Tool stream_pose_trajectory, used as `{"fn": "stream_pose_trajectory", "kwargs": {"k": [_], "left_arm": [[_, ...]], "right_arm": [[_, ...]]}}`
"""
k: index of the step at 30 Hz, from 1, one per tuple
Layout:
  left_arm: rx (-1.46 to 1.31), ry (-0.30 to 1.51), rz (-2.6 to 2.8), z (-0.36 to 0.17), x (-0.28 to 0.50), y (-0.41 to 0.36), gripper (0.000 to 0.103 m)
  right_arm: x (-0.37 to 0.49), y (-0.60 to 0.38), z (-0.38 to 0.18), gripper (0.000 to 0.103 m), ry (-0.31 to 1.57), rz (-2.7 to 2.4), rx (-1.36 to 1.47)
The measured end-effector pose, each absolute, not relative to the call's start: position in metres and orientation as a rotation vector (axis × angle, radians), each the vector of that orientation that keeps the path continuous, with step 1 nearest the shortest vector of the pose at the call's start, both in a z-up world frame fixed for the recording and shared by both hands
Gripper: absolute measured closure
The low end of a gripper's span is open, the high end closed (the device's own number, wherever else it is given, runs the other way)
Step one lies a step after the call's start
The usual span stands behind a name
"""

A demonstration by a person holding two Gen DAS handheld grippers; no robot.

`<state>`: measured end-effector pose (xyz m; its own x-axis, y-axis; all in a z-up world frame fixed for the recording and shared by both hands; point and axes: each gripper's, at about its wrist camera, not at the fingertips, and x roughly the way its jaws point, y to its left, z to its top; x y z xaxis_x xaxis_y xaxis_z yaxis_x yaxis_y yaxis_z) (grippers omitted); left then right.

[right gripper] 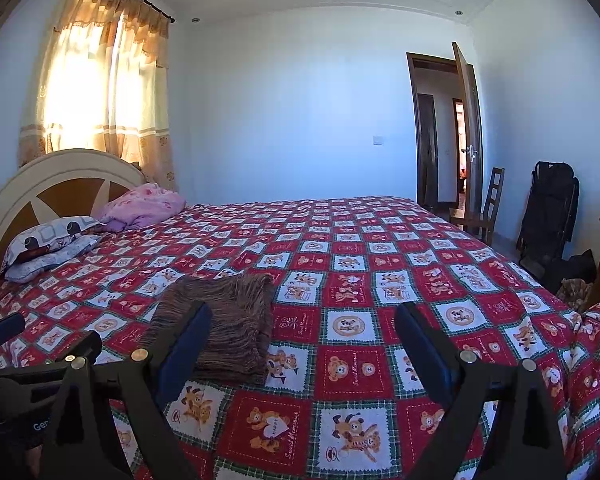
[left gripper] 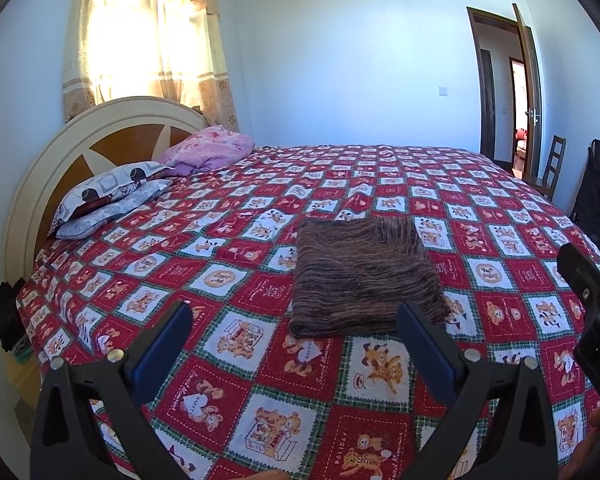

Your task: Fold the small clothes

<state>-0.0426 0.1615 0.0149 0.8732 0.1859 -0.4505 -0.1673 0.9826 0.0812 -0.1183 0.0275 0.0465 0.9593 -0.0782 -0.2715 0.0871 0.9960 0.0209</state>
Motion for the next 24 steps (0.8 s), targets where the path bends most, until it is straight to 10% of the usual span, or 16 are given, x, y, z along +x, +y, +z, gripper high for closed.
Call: {"fn": "stream_pose_trajectory", "kwargs": {"k": [24], "left_arm": [[-0.052, 0.523, 0.143, 0.009, -0.023, 0.168, 0.000]], "right_arm": [[-0.112, 0.029, 0.037, 0.010, 0.307, -0.093, 0.031]]}}
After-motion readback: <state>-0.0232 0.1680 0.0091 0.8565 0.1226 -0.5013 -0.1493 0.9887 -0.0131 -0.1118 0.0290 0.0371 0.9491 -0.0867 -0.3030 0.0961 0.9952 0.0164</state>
